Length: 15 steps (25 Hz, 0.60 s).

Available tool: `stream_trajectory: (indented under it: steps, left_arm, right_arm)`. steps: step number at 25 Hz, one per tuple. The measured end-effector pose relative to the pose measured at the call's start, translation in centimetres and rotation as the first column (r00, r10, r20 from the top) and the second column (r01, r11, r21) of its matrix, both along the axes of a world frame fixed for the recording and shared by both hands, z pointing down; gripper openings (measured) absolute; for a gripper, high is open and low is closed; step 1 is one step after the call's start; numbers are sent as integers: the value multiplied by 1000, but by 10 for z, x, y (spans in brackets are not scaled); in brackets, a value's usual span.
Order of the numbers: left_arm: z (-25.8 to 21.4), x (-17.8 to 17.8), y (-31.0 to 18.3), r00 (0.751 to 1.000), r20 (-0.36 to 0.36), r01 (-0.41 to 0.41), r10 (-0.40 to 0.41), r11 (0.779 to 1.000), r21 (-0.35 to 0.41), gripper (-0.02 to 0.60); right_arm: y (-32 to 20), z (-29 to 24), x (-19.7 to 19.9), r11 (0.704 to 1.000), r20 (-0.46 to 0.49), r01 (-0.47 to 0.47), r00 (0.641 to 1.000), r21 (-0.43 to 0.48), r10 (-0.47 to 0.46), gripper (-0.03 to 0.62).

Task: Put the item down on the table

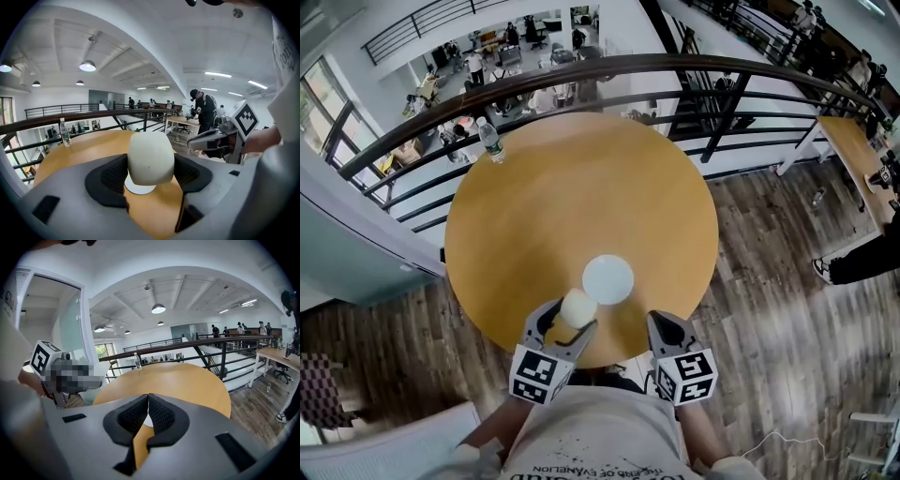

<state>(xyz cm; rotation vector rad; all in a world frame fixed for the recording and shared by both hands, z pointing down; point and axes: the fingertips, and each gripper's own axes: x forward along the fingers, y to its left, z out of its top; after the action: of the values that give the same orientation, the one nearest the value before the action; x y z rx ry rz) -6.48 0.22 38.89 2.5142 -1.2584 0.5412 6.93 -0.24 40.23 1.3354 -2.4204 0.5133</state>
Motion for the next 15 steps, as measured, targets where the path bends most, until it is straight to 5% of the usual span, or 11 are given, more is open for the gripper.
stream_trajectory:
  steps: [15]
  left_arm:
    - [20, 8, -36, 998, 20, -56, 57, 998, -43, 308]
  right_arm:
    - [-28, 14, 15, 998, -18, -63, 998, -27, 63, 25]
